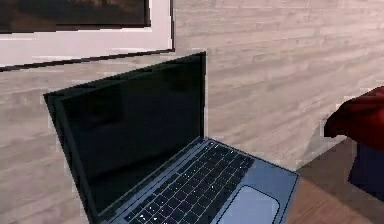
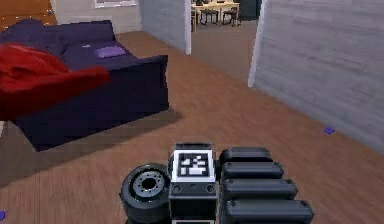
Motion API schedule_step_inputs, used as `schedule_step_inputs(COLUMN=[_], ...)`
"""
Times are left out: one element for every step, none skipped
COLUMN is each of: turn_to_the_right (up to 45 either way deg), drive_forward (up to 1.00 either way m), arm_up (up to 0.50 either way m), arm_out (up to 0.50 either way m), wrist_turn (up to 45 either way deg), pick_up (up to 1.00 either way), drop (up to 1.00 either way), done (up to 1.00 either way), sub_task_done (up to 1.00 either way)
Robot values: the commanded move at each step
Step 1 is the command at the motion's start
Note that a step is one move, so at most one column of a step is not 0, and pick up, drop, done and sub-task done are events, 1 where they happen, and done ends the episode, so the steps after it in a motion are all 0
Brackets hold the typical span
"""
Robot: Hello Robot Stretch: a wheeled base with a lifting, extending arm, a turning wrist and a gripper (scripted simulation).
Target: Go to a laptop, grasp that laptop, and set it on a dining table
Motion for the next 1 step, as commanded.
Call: schedule_step_inputs(turn_to_the_right=[36.0], drive_forward=[0.0], arm_up=[0.0], arm_out=[0.0], wrist_turn=[0.0], pick_up=[0.0], drop=[0.0], done=[0.0], sub_task_done=[0.0])
